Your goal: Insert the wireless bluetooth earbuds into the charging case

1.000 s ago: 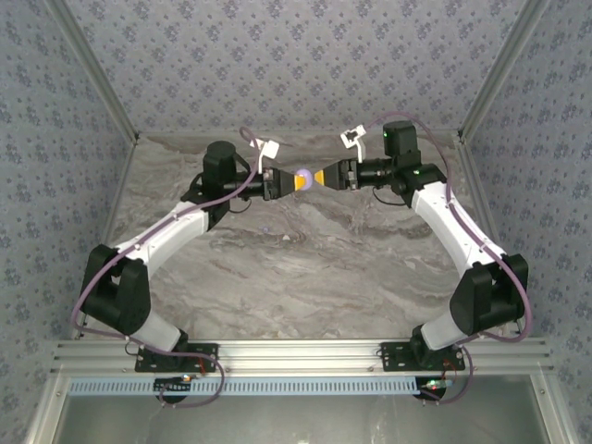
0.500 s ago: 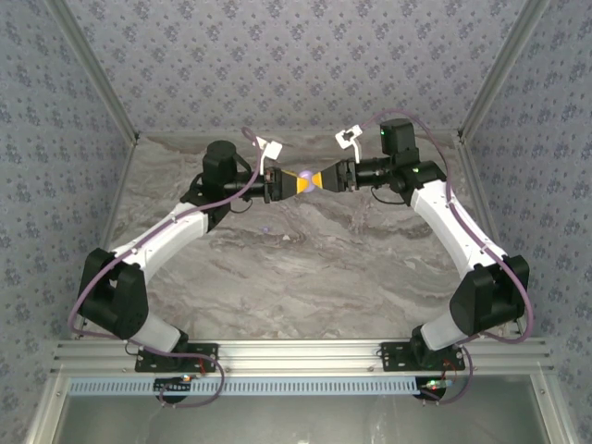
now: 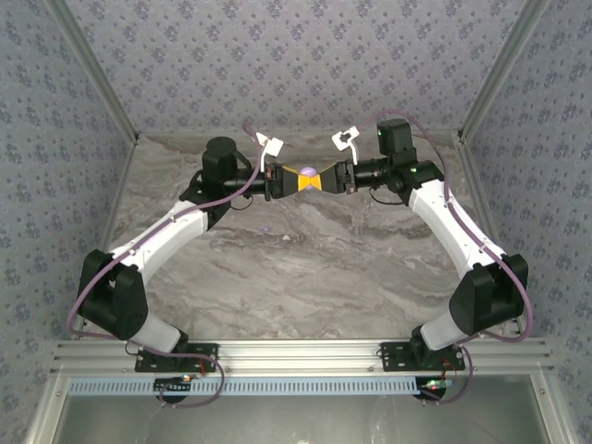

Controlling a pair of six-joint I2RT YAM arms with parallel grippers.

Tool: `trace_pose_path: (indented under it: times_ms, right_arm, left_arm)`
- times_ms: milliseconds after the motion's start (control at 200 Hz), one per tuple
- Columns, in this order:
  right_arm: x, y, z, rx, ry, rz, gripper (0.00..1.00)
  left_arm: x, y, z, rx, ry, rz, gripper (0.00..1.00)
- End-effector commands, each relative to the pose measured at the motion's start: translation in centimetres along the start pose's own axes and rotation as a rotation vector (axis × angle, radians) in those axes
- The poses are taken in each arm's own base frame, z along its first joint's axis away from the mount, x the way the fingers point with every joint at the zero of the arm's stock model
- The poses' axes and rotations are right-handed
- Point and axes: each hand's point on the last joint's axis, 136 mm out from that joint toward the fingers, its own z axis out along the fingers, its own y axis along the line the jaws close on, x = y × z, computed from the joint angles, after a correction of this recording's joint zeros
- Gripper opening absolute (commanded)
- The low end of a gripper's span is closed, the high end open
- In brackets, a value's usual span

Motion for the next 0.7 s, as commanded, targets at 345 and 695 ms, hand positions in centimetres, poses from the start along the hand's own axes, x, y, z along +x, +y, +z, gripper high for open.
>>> trace_pose_path:
  times_ms: [345,695]
  right_arm:
    - [-1.26,1.31,-0.25,-0.020,-0.013,-0.047,0.34]
    - [-1.60,1.54,-0.64,0.005,-0.026,-0.053,0.16]
  left_arm:
    - [-0.71,-2.21,-0.22,0.032,0.003,0.070,0.16]
    - [-0.50,-1.94,-0.34,0.012,0.008,0.068,0.24]
